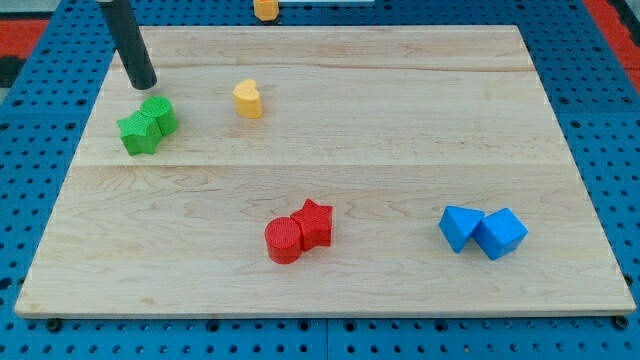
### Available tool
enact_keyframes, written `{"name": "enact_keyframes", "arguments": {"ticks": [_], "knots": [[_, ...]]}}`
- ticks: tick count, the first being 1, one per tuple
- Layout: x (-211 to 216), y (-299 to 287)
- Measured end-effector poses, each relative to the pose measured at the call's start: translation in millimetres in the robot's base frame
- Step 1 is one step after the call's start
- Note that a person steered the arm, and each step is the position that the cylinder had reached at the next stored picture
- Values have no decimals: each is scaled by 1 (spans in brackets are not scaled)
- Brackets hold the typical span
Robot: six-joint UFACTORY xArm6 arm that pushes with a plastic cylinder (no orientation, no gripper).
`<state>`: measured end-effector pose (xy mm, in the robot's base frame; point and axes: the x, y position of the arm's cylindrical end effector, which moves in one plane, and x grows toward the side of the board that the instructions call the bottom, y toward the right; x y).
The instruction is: Place green star above blue blocks
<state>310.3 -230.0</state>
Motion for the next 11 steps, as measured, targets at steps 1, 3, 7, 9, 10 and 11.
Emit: {"name": "enact_keyframes", "arguments": {"ticks": [1, 3, 7, 9, 10, 11], "knots": [[0, -2], [28, -10], [96, -21], [111, 120], [135, 167], [154, 230]]}}
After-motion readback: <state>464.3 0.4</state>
